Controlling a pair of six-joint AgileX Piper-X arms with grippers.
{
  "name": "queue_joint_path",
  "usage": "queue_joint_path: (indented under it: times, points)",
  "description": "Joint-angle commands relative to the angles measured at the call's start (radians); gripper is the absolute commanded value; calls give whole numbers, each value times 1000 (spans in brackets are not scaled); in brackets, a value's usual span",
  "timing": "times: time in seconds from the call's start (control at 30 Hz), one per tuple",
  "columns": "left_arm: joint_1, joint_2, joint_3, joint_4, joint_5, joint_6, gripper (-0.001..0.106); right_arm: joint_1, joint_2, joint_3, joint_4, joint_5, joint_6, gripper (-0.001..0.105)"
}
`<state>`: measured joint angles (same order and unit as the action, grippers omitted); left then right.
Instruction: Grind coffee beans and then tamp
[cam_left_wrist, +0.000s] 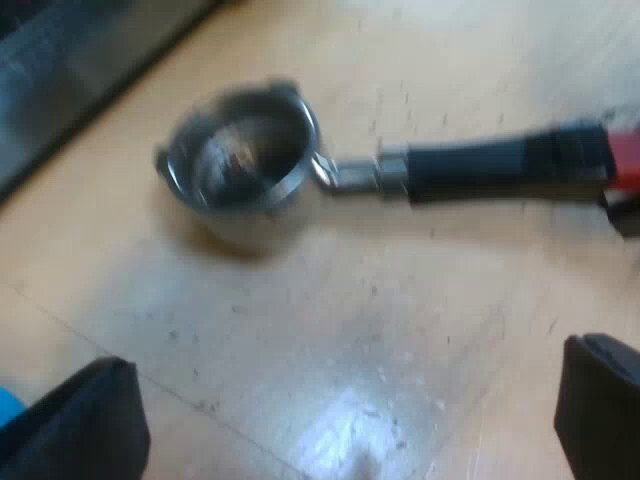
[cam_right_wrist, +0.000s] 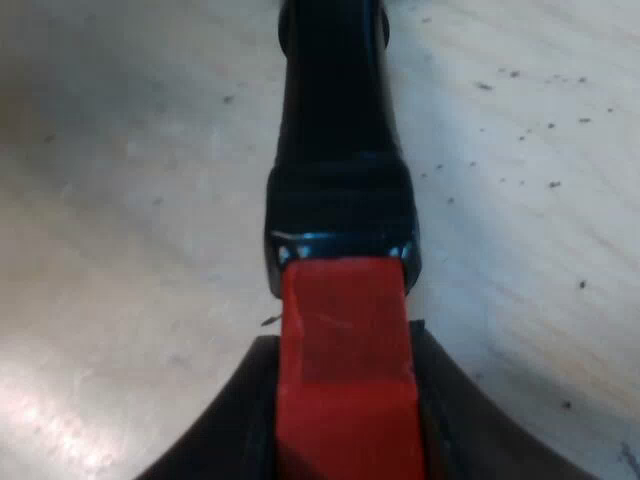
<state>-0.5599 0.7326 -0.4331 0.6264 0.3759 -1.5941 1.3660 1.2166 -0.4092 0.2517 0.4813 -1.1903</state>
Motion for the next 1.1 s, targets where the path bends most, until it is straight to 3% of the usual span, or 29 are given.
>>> queue_joint_path:
  times: [0.03,0.33,0.4,0.47,0.57,0.67,0.9,1.0,1.1]
  points:
    - [-23,40,-6,-13,-18,6,84,-12,7,-15,-60,-9,-2,0]
    - [-27,61,-6,-82,-45,6,84,-11,15,-15,-6,-76,-2,3]
    - [-27,61,-6,-96,-49,6,84,-11,15,-15,22,-82,-2,16]
    - [-27,61,-6,-102,-49,6,84,-11,15,-15,64,-82,-2,38]
    - [-27,61,-6,-102,-49,6,84,-11,15,-15,109,-102,-2,60]
    - [-27,61,-6,-102,-49,6,84,-11,15,-20,152,-121,-2,71]
    - [-27,61,-6,-99,-49,6,84,-11,12,-125,331,-176,-7,72]
    - [-27,52,-28,-52,-51,3,84,-11,12,-170,365,-169,-53,72]
    - [-27,52,-91,31,-83,3,84,-11,0,-244,359,-154,-149,72]
